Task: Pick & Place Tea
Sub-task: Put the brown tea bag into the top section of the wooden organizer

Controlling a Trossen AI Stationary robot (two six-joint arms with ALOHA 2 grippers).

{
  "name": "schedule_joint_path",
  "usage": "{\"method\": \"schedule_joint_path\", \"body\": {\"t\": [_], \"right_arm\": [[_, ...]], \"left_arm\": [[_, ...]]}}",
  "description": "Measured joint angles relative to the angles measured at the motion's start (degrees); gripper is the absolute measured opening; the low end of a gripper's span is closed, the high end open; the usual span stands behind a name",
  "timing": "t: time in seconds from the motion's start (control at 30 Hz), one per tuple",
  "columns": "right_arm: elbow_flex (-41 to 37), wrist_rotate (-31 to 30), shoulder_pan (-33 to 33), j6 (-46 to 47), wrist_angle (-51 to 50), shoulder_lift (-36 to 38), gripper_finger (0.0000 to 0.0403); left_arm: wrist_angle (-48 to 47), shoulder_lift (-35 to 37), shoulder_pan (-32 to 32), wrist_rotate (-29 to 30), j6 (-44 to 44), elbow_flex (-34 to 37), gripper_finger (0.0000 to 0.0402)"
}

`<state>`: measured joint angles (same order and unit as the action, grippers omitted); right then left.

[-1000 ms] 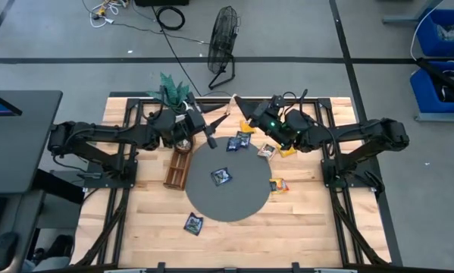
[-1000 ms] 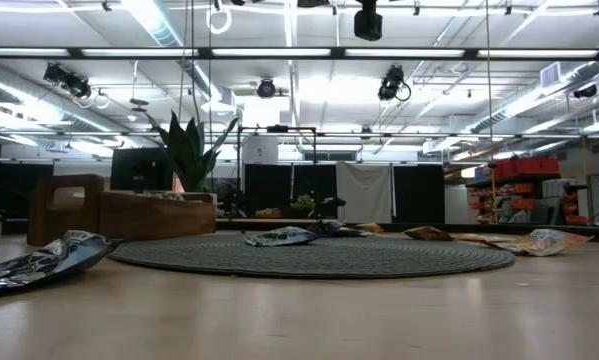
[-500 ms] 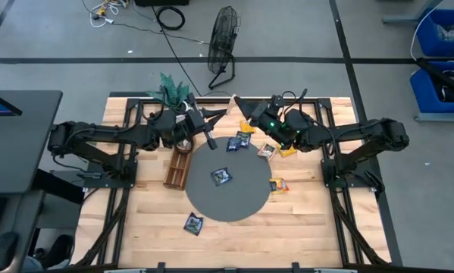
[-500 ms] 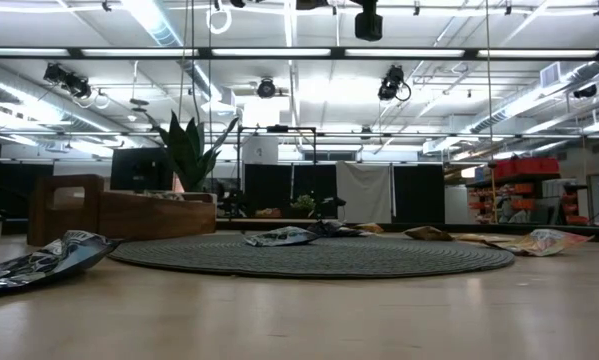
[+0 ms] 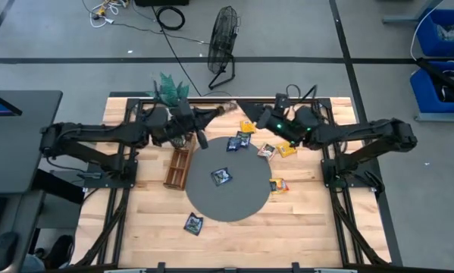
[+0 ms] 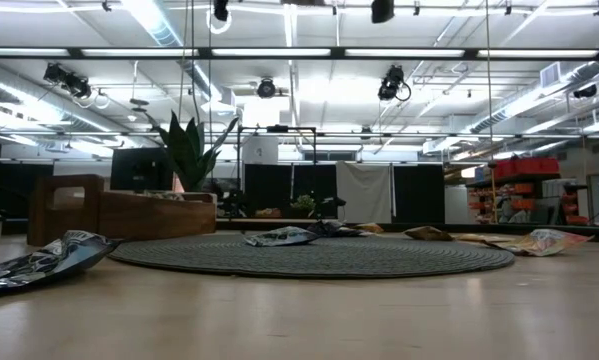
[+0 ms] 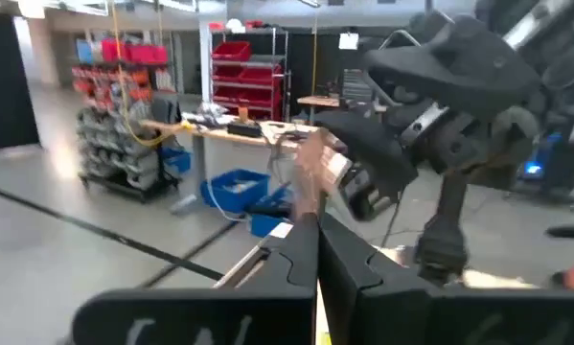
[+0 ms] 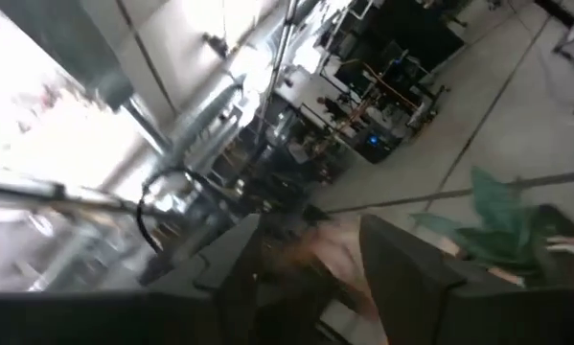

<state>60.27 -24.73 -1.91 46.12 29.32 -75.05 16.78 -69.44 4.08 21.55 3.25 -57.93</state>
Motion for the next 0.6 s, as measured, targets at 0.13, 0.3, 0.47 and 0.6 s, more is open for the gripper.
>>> {"method": "schedule_joint_path", "body": {"t": [0.13, 0.3, 0.47, 0.6], "right_arm": [[0.0, 0.5, -0.4, -4.4, -6.4, 2.5, 0.0199], [0.0, 0.5, -0.4, -10.6, -12.6, 5.1, 0.02], [0.0, 0.5, -0.4, -12.6, -18.1, 5.5, 0.0196], [0.0, 0.4, -0.4, -12.6, -22.1, 5.5, 0.0196]], "left_arm": [[-3.0, 4.6, 0.4, -0.2, 6.3, -0.1, 0.0002], [-15.3, 8.6, 3.7, -0.7, 20.9, -0.9, 0.0002], [-34.6, 7.3, 3.6, -0.9, 23.2, -9.6, 0.0001], [-55.1, 1.6, 4.2, -1.0, 27.6, -19.3, 0.0001]]}}
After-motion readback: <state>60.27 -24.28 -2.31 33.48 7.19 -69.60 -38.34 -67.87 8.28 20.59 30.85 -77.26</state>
